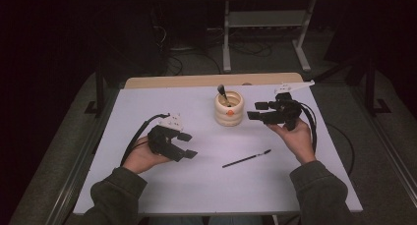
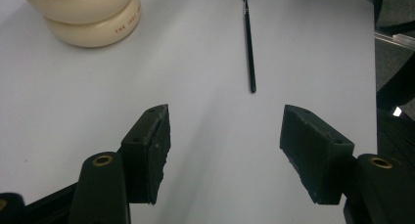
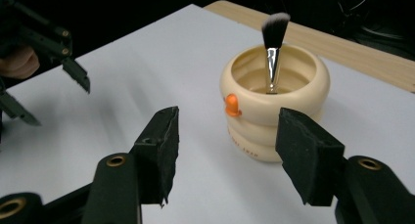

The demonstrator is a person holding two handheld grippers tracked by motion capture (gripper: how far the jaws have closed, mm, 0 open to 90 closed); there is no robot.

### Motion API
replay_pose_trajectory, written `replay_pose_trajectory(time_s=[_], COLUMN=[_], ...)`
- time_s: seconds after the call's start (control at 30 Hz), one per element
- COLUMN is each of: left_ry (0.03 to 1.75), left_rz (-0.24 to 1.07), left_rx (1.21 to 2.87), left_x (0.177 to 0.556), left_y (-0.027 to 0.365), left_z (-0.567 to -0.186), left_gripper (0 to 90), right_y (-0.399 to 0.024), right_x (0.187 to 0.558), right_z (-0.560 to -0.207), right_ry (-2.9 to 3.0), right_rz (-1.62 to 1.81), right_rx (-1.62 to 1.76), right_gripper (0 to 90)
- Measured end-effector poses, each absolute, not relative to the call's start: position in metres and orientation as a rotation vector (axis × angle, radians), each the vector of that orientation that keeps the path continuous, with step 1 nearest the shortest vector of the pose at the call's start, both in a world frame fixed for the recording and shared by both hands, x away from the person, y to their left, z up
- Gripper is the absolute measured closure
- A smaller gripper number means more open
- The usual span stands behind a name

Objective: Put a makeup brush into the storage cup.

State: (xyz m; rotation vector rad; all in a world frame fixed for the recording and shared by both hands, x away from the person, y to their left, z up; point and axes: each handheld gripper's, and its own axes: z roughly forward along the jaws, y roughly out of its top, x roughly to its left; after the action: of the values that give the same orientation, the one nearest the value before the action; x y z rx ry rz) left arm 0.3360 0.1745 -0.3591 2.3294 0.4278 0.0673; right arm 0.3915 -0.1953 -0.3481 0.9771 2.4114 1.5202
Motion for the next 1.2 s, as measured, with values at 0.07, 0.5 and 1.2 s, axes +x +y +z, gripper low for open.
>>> replay_pose_trajectory(time_s=[0.07, 0.5, 1.2], left_ry=[0.423, 0.406, 0.371], left_rz=[0.072, 0.035, 0.047], left_rx=[2.335, 2.361, 2.413], left_x=[0.337, 0.344, 0.350], left_y=[0.171, 0.148, 0.099], left_z=[-0.359, -0.360, -0.371], left_gripper=[35.4, 34.3, 42.0], right_y=[-0.195, -0.209, -0.226], right_x=[0.387, 0.357, 0.333], right_z=[-0.348, -0.358, -0.377], right_ry=[2.417, 2.395, 2.388], right_rz=[1.506, 1.515, 1.496], right_rx=[0.969, 0.955, 0.997], right_gripper=[39.8, 38.4, 36.8])
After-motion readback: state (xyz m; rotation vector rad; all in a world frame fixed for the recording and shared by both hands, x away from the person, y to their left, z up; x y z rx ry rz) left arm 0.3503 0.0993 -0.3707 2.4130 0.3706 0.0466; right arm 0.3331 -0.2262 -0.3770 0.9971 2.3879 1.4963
